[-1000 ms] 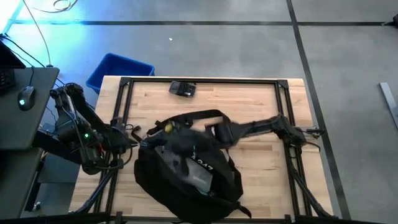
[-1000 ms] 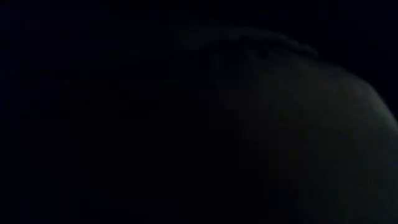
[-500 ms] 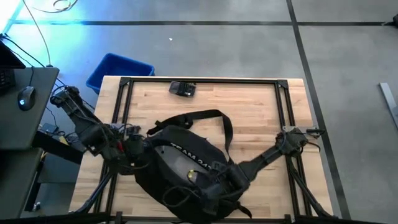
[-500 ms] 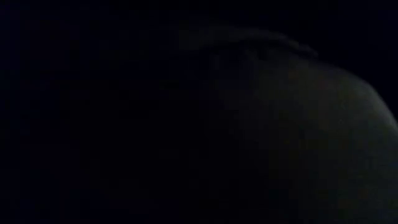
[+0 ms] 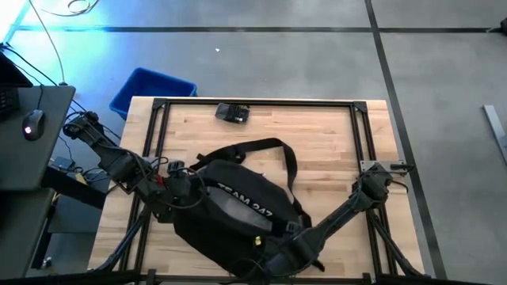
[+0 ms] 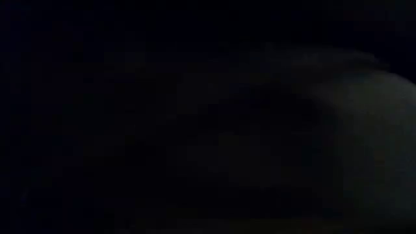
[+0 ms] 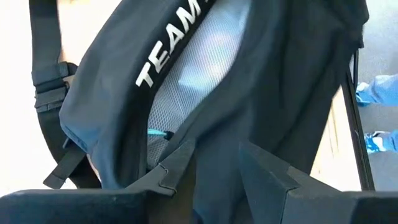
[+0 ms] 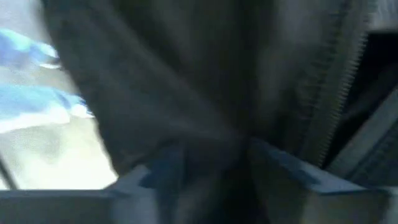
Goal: Unpack backpack
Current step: Put the phone into the black backpack
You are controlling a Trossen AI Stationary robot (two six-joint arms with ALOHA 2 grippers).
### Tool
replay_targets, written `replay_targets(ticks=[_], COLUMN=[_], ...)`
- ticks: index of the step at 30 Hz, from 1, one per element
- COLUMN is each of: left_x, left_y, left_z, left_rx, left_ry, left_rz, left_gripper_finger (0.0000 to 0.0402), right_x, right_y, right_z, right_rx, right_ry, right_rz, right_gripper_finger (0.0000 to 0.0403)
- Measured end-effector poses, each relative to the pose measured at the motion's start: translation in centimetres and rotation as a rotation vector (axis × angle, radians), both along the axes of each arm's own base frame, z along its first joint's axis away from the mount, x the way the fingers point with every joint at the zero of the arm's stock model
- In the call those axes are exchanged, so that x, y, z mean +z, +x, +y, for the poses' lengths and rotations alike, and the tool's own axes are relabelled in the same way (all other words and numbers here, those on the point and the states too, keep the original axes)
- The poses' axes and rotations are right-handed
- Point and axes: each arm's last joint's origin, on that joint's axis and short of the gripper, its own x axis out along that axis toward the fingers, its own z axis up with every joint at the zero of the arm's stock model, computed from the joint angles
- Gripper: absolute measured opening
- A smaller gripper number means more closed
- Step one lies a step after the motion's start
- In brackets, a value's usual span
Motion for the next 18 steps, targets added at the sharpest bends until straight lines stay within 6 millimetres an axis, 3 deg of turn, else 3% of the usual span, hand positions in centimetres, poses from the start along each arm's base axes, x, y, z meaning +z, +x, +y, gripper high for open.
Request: replay_targets(ticks=[3, 5, 9, 12, 18], left_x=[0.0, 0.0, 0.0, -0.1, 0.3], left_y=[0.0, 0.0, 0.0, -0.1, -0.8], left_z=[0.0, -0.1, -0.1, 0.0, 0.5], left_rx=[0.006, 0.017, 0.044, 0.091, 0.245], left_ry=[-0.018, -0.033, -0.050, -0.062, -0.120], left_rz=[0.008, 0.014, 0.015, 0.018, -0.015], left_gripper_finger=[0.0101, 0.0101, 0.0101, 0.0101, 0.0101], right_x=[0.0, 0.4, 0.8, 1.7, 6.4], right_y=[-0.8, -1.5, -1.1, -0.4, 0.0], right_z=[-1.5, -2.7, -4.4, -6.2, -9.9], right_rx=[0.065, 0.119, 0.224, 0.164, 0.042], right_ry=[-0.119, -0.243, -0.327, -0.347, -0.186], right_rz=[0.101, 0.164, 0.137, 0.126, 0.006], right_gripper_finger=[0.0035, 0.0012, 0.0021, 0.0022, 0.0023])
